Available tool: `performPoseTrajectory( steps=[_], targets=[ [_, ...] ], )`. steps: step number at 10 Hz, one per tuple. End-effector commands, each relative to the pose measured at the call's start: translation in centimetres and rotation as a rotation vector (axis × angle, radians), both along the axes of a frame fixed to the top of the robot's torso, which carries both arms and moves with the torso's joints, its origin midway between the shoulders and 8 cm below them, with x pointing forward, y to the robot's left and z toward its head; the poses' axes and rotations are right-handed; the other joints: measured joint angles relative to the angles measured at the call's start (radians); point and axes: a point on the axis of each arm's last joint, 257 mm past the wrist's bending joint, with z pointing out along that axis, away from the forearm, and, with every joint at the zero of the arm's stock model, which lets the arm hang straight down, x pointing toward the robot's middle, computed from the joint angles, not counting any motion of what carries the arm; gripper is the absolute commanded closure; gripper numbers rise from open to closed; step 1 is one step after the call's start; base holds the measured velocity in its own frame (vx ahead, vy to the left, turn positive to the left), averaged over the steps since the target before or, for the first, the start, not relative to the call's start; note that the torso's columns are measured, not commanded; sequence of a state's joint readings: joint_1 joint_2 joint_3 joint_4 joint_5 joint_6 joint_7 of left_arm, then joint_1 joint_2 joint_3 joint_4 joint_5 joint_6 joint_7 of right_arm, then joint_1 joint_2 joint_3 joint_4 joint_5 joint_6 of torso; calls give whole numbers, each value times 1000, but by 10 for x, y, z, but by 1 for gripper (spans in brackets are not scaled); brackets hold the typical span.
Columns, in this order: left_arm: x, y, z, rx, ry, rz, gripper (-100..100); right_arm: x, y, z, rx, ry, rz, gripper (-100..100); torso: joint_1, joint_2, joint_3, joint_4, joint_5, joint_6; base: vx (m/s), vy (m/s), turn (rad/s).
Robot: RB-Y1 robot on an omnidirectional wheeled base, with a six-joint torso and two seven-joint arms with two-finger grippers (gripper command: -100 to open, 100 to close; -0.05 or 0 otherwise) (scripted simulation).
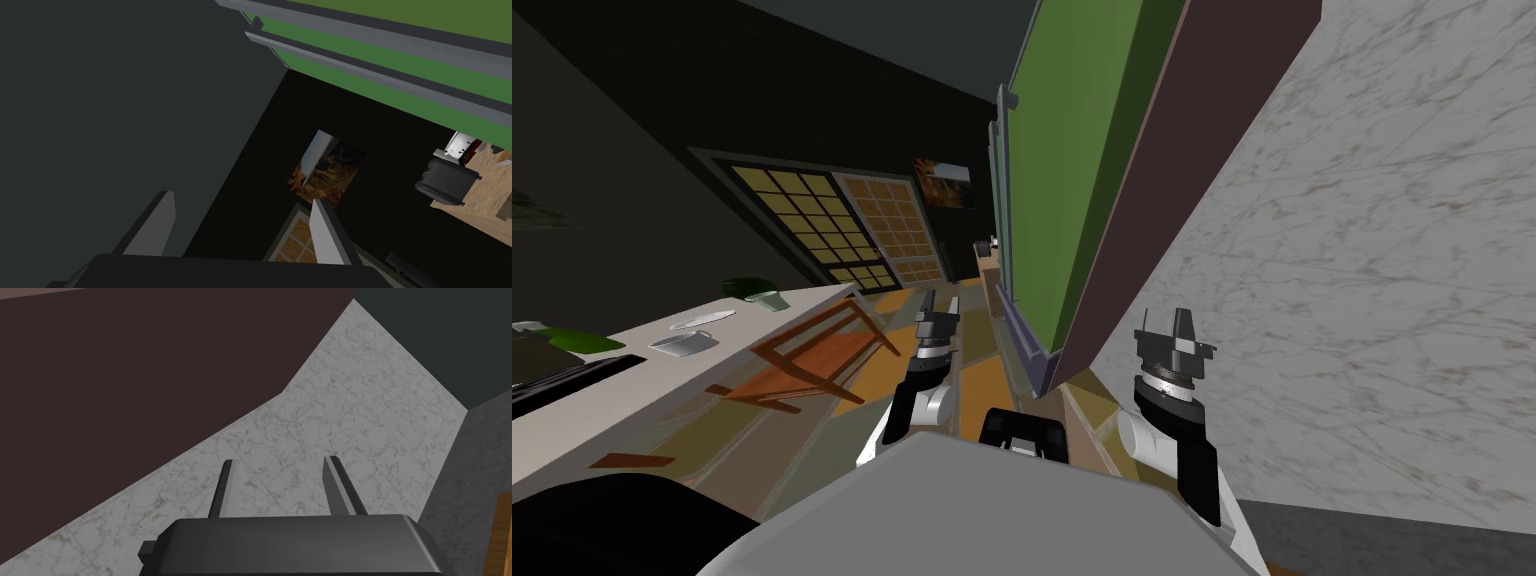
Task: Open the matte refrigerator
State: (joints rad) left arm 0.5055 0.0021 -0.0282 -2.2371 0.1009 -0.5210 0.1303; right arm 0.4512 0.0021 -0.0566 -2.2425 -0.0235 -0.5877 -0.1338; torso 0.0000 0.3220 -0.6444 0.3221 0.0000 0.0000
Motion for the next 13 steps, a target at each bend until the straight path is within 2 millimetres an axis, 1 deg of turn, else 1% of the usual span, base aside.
performPoseTrajectory(
  steps=[1,4,5,6,7,8,9,10,11,12,13],
  targets=[
    [0,0,0,0,0,0,0,0,0,0,0,0,0,0,0,74,-147,74,0,0,0,0,0],
    [0,0,0,0,0,0,0,0,0,0,0,0,0,0,0,296,-590,295,0,0,0,0,0],
    [0,0,0,0,0,0,0,11,-2,-11,17,36,37,-100,0,369,-738,369,0,0,12,11,-49],
    [0,0,0,0,0,0,0,17,-4,-19,35,60,56,-100,0,403,-807,402,0,0,16,16,-62],
    [0,0,0,0,1,0,0,25,-6,-29,58,90,77,-100,0,412,-827,412,0,0,16,19,-50],
    [0,0,0,0,1,0,0,35,-8,-40,80,127,97,-100,1,414,-831,415,0,0,19,26,-60],
    [0,0,0,0,1,0,0,35,-10,-41,98,124,102,-100,1,415,-832,415,0,0,18,17,-17],
    [0,0,0,0,1,0,0,45,-12,-55,128,165,122,-100,0,416,-832,416,0,0,20,12,-43],
    [0,0,0,0,1,0,0,45,-14,-55,141,163,126,-100,0,416,-831,416,0,0,14,11,-25],
    [0,0,0,0,1,0,0,55,-16,-71,173,210,146,-100,0,416,-831,416,0,0,14,16,-63],
    [0,0,0,0,1,0,0,55,-18,-71,191,208,151,-100,0,416,-831,416,0,0,12,15,-26]
  ],
)
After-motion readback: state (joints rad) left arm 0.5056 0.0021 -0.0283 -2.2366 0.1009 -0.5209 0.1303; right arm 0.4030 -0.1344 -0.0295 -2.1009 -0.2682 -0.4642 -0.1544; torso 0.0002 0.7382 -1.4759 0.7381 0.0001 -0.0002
